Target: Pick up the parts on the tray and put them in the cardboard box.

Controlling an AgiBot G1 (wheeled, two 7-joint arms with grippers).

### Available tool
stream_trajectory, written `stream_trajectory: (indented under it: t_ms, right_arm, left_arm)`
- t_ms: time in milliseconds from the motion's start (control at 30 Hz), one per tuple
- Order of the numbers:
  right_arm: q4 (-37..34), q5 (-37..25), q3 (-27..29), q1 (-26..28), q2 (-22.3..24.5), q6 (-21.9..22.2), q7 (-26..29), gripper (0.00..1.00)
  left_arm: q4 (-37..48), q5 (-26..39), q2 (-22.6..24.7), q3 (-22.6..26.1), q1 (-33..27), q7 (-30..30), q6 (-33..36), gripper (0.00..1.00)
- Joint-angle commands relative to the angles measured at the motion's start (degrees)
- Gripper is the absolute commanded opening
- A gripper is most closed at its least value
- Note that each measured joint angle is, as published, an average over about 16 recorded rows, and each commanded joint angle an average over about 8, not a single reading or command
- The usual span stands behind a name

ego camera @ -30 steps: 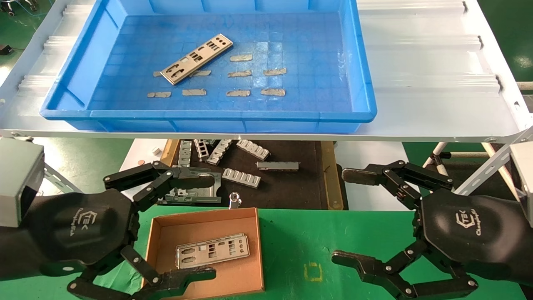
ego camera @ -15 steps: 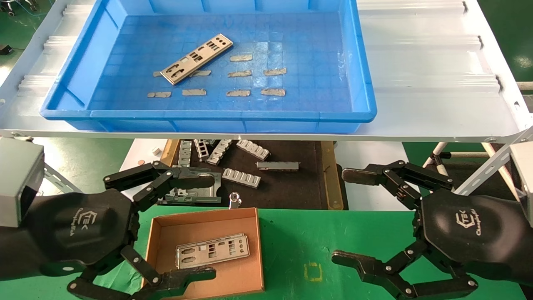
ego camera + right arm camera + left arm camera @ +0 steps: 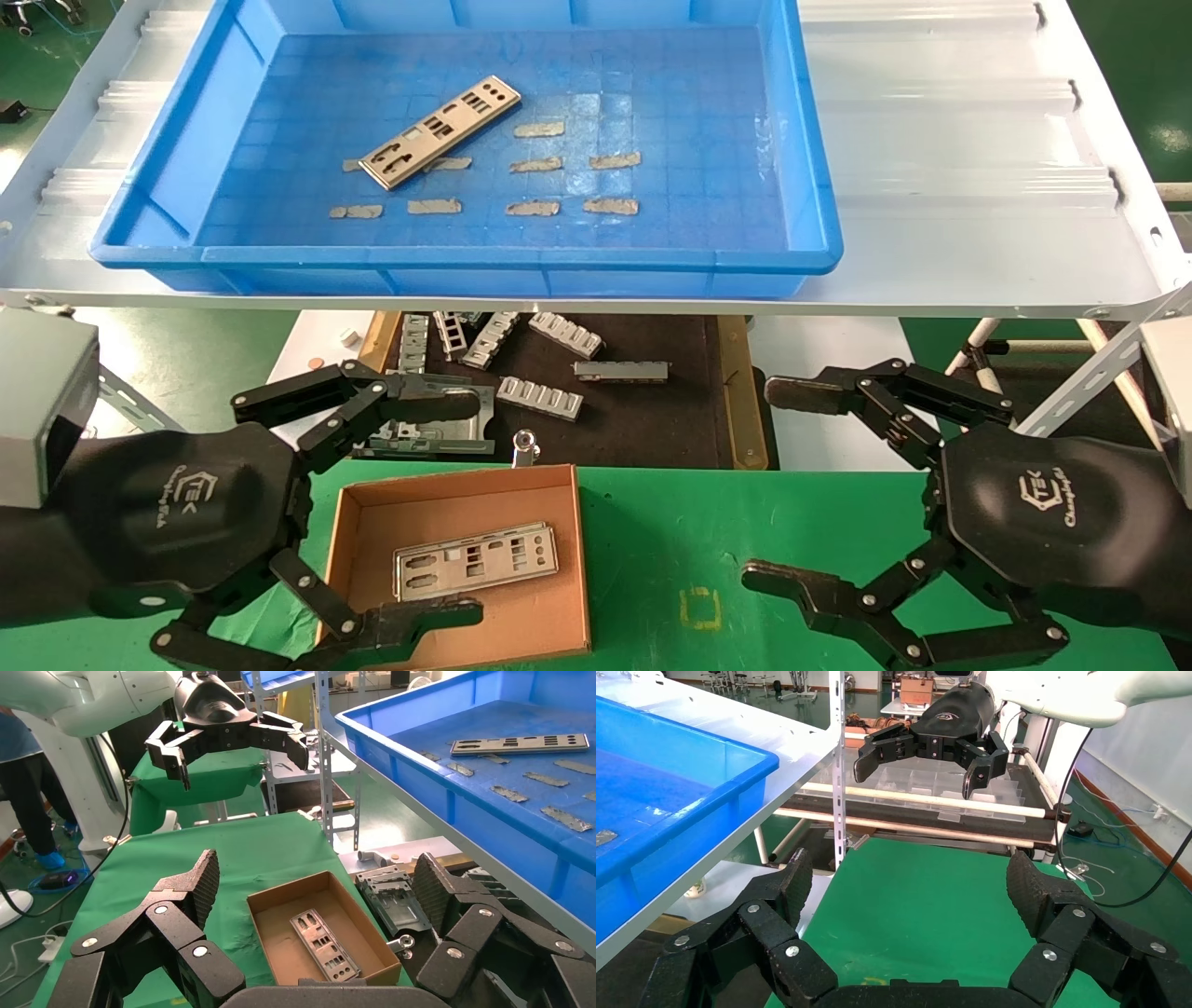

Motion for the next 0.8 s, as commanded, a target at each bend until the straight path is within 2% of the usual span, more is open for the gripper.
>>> stream_trajectory:
  t_ms: [33,800]
  right_arm:
    - [0.00,0.00,0.00,0.00,0.00,0.00,0.00,1.00]
    - [0.00,0.00,0.00,0.00,0.00,0.00,0.00,1.00]
  left_arm:
    - [0.00,0.00,0.00,0.00,0.00,0.00,0.00,1.00]
    - [0.00,0.00,0.00,0.00,0.00,0.00,0.00,1.00]
